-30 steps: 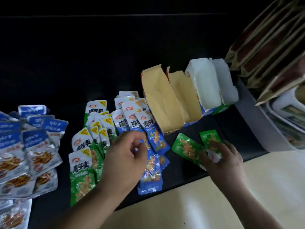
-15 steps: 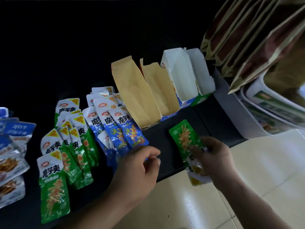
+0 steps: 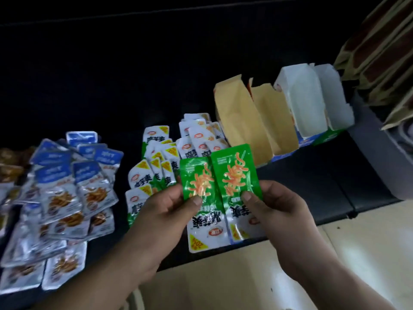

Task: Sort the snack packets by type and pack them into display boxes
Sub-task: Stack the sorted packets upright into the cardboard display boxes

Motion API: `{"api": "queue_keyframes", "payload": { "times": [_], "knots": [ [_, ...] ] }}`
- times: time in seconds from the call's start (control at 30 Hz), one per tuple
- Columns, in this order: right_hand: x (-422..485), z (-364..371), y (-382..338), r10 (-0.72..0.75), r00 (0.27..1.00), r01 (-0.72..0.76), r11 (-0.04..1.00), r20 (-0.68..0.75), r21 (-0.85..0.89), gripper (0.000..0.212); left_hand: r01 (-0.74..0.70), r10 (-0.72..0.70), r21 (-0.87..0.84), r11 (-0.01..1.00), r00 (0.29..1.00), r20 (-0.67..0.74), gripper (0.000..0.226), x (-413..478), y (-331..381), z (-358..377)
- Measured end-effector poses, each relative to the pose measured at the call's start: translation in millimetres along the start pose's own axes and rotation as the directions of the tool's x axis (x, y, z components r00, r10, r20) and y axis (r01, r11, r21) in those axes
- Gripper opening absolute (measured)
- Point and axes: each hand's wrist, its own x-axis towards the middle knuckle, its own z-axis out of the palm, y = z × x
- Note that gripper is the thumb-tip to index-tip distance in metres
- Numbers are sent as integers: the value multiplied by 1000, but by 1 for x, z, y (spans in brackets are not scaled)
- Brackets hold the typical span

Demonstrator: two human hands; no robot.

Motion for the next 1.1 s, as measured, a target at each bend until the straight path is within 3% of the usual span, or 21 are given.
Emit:
{"api": "queue_keyframes", "payload": {
  "times": [0.07,0.13,0.2,0.27,0.33,0.43,0.5,0.6,0.7,0.73,0.8,0.87,0.9,0.97,1.03,1.1],
  "knots": [
    [-4,17,-3,-13,997,13,1000,74,-1,13,91,-99,-155,984,994,-51,26,-4,-5,-17],
    [-9,33,-8,-54,982,53,999,182,10,16,128,-118,-251,960,992,53,39,-6,-9,-28],
    [-10,47,-13,-90,958,117,989,271,-85,15,140,-98,-260,955,981,167,44,-10,-13,-39],
    [-3,61,-16,-124,949,215,928,291,-304,12,92,-65,-141,986,980,188,41,-12,-16,-55],
    [5,75,-21,-186,944,297,837,272,-459,15,16,-22,46,999,992,127,21,-13,-19,-69],
    [16,90,-25,-238,944,327,780,230,-534,22,35,-37,-26,999,997,-64,38,-13,-22,-87],
    [21,99,-24,-183,963,260,832,200,-490,13,17,-28,-152,988,997,-73,36,-11,-26,-90],
    [17,114,-14,-89,982,134,951,169,-279,10,-25,19,-315,949,1000,-23,32,-16,-20,-81],
    [11,117,-5,-47,984,89,965,173,-248,19,34,-43,-383,923,999,-15,27,-21,-16,-72],
    [11,114,-5,-46,981,97,958,189,-270,23,44,-62,-323,945,997,-45,25,-22,-18,-71],
    [15,106,-9,-57,972,137,927,228,-349,28,10,-20,-48,999,974,-227,21,-21,-25,-74],
    [20,100,-14,-62,937,232,846,344,-480,29,-109,196,234,966,899,-391,33,-22,-29,-83],
    [20,99,-17,-53,912,283,798,407,-532,30,-205,344,374,905,869,-356,43,-21,-28,-87],
    [23,100,-20,-65,861,399,702,505,-589,27,-398,550,610,686,831,-77,58,-17,-23,-90],
    [24,104,-20,-87,829,484,607,553,-630,25,-485,569,687,541,813,125,62,-13,-22,-83],
    [26,104,-20,-114,834,508,537,539,-673,30,-424,494,692,584,862,111,60,-11,-20,-79]
  ]
}}
